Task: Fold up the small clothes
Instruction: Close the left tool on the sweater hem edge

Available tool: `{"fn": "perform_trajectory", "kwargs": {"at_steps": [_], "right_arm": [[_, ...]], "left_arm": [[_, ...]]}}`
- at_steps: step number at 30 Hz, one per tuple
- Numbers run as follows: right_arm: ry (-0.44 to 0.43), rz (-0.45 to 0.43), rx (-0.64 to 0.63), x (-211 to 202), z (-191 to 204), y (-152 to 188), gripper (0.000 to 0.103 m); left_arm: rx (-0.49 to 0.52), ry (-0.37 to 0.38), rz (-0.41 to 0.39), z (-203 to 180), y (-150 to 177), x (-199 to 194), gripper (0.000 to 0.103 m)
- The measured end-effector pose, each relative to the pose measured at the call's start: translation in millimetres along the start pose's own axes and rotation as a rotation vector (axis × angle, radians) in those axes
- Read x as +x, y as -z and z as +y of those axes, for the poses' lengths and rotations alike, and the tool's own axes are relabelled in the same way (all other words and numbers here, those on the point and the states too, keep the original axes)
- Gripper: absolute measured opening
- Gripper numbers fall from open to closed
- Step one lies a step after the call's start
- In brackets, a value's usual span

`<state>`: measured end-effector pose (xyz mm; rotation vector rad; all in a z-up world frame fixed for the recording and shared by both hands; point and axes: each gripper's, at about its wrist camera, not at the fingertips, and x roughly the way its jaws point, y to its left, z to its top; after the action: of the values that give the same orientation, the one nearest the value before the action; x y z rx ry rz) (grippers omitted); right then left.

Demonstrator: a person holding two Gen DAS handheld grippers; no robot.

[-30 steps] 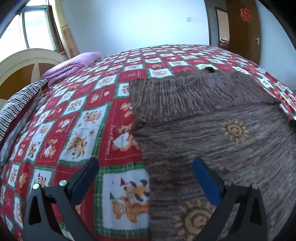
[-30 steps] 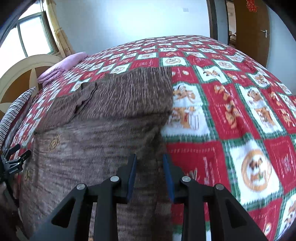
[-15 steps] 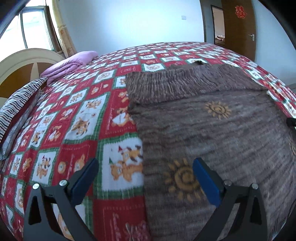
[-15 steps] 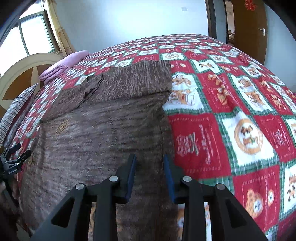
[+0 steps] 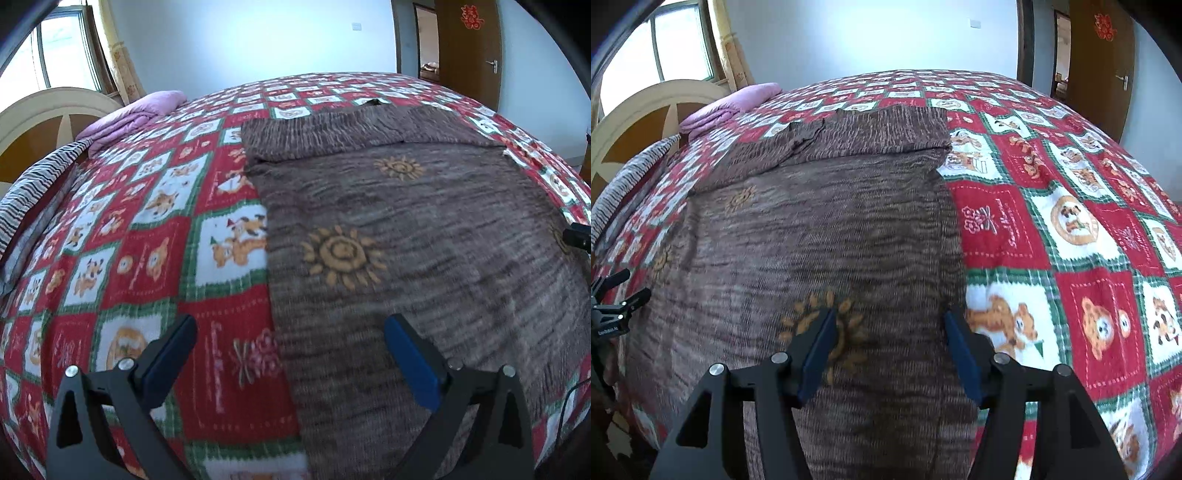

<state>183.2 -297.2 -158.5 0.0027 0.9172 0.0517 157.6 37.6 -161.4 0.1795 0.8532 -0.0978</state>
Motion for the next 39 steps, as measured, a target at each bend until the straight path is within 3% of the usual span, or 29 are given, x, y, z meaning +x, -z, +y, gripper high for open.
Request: {"fn": "perform_trajectory", "kwargs": {"at_steps": [5, 13, 17, 20, 22, 23, 31, 34, 35, 38, 39], "right_arm": [[-0.002, -0.007, 0.003, -11, -1, 11, 0.063], [-0.021, 0.022, 0.03, -28, -10, 40, 0.063], [-0.007, 0.018, 0.046, -34, -14, 54, 0.064], [-0.008, 0.031, 0.049, -36, -15, 61, 0.066], [-0.005, 0.038, 0.041, -39, -13, 65, 0.066], [-0.004, 0.043, 0.038, -41, -13, 68, 0.066], [-0.044, 0.068, 0.049, -53, -12, 94, 0.066], [-0.071, 0.074, 0.057, -53, -13, 98, 0.066], [-0.074, 0.074, 0.061, -52, -13, 98, 0.066], [-0.075, 0.077, 0.062, -52, -13, 98, 0.066], [-0.075, 0.08, 0.059, -53, -12, 98, 0.063]], "left_arm": [[-0.019, 0.039, 0.017, 1, 14, -8, 0.097], [-0.054, 0.172, 0.06, 2, 41, -28, 0.072], [-0.046, 0.2, 0.048, -4, 56, -39, 0.065], [-0.04, 0.224, 0.035, -6, 63, -44, 0.048], [-0.035, 0.249, 0.03, -8, 65, -47, 0.017], [-0.032, 0.264, 0.036, -9, 65, -47, 0.012], [-0.048, 0.247, -0.058, 8, 65, -80, 0.008], [-0.051, 0.244, -0.046, 12, 67, -74, 0.009], [-0.051, 0.213, -0.031, 12, 69, -67, 0.01], [-0.059, 0.179, 0.012, 7, 74, -53, 0.017], [-0.058, 0.149, 0.016, 6, 75, -50, 0.027]]}}
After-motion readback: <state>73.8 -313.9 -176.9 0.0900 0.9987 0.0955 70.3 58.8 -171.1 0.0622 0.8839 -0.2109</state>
